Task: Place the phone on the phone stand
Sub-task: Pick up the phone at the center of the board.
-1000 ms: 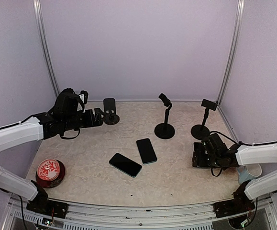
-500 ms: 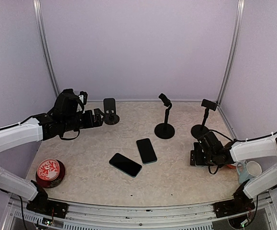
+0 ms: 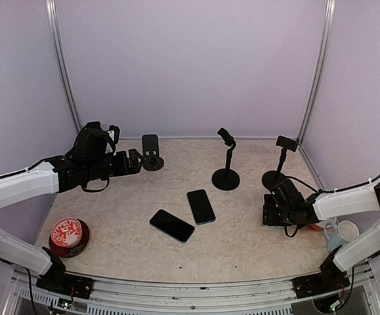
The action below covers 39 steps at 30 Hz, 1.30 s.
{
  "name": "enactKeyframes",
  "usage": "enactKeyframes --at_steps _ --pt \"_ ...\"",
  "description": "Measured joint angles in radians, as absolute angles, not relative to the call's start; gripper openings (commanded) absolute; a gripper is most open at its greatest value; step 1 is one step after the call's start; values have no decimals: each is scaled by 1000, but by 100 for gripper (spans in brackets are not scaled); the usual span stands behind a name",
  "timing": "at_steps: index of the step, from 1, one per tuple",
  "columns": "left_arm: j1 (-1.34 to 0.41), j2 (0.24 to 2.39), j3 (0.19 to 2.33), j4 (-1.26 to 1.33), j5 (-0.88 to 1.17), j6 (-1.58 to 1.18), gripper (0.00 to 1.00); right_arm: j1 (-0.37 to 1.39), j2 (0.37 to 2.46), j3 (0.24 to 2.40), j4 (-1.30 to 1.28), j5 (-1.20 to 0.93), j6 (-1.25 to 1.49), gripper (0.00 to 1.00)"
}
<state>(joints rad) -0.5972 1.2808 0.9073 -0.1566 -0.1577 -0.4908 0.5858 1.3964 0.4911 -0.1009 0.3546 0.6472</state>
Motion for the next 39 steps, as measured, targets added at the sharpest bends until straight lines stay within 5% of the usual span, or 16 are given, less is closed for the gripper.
enactKeyframes --at_steps 14,39 --pt "-619 1262 907 -157 -165 -501 99 614 1364 492 -114 328 617 71" --pt "-807 1352 985 -65 -37 -570 98 1055 1158 494 184 554 207 71"
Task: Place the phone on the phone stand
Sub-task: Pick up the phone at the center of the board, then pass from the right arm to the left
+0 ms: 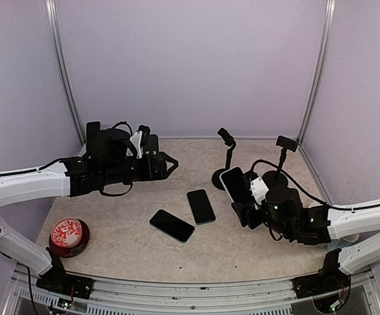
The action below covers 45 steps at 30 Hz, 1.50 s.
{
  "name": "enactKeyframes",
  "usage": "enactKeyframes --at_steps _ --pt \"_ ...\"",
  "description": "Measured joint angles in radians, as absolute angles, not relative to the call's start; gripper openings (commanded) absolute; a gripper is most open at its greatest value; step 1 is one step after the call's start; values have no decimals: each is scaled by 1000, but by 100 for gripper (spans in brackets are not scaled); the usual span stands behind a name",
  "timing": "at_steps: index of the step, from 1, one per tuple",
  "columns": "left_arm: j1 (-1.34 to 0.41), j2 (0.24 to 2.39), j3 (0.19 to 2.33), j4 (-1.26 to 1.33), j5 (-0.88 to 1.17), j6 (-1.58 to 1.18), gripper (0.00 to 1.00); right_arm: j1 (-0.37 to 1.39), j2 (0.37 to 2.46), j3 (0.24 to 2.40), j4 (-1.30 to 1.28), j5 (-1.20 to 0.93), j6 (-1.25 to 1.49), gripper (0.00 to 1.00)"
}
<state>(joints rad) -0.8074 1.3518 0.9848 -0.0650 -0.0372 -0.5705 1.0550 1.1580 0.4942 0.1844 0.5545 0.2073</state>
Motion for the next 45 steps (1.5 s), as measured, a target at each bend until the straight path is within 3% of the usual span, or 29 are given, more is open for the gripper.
enactKeyframes --at_steps 12,25,38,45 --pt "-925 1451 998 92 106 -583 92 1170 1151 493 351 559 43 71" --pt "-941 1489 1001 247 275 -598 75 1258 1185 516 436 563 -67 71" --pt "-948 1543 1004 299 349 -620 26 1281 1225 529 462 581 -111 72" --pt "-948 1552 1005 299 345 -626 10 1289 1229 530 471 592 -115 74"
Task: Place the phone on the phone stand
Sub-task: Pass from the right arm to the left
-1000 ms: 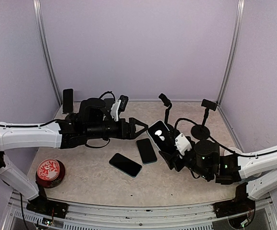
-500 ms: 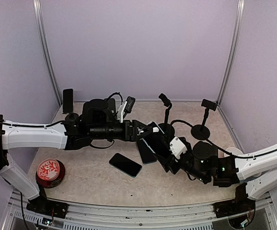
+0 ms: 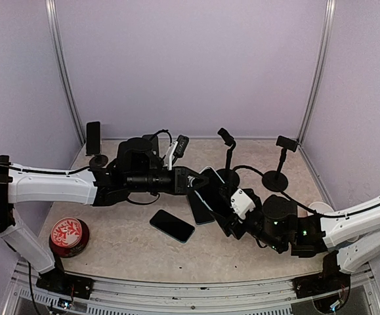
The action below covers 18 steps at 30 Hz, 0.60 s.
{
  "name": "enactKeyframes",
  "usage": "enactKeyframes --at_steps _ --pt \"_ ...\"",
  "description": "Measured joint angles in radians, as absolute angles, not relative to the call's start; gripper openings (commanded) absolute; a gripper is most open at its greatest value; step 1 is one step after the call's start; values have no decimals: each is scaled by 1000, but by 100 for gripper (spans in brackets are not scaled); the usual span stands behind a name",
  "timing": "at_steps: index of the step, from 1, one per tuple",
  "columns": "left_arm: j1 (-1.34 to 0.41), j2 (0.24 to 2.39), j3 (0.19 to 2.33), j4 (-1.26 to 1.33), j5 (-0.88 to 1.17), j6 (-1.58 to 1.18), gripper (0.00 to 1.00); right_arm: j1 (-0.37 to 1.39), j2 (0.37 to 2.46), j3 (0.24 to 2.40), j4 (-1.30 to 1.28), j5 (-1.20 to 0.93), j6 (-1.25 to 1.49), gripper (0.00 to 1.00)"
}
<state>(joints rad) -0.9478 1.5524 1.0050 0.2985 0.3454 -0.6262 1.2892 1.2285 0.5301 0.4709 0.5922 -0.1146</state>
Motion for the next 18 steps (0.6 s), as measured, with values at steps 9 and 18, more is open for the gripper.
enactKeyframes --at_steps 9,18 --pt "-957 1553 1011 287 345 -620 0 1290 1229 534 488 596 -112 100" --pt "-957 1554 1019 189 329 -559 0 1290 1156 532 519 554 -94 100"
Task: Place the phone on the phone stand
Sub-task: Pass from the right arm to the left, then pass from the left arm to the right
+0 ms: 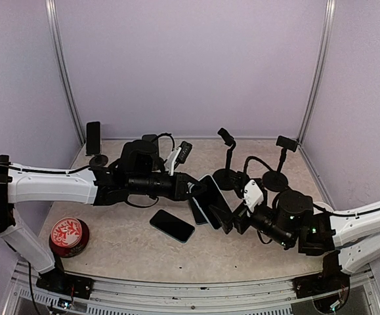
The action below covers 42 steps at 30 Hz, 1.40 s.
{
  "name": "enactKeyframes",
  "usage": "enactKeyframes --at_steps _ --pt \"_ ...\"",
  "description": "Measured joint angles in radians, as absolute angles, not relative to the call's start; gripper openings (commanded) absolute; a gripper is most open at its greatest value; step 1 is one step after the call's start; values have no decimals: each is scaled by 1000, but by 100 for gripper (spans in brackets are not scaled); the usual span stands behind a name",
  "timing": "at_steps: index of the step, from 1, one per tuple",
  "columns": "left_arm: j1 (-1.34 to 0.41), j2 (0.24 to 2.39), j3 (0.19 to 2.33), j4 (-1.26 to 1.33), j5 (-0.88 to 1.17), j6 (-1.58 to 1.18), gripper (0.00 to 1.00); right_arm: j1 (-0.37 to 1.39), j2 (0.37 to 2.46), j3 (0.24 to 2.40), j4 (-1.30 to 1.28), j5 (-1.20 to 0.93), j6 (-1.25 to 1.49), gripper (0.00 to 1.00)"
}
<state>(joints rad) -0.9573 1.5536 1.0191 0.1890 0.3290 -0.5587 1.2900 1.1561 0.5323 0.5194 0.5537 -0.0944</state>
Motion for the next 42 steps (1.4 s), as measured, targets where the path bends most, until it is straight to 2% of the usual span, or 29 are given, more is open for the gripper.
enactKeyframes --at_steps 4,12,25,34,42 --pt "-957 1551 1042 129 335 -484 0 1272 1054 486 524 472 -51 100" --pt "-956 1489 1052 70 453 -352 0 1102 907 421 471 149 72 99" --pt "-956 1398 1048 47 594 -238 0 1064 991 428 390 -294 126 85" --pt "-956 1349 1037 15 634 -194 0 1026 1086 506 343 -526 121 53" --pt "-957 1348 1033 9 682 -175 0 1004 1117 516 333 -617 124 2"
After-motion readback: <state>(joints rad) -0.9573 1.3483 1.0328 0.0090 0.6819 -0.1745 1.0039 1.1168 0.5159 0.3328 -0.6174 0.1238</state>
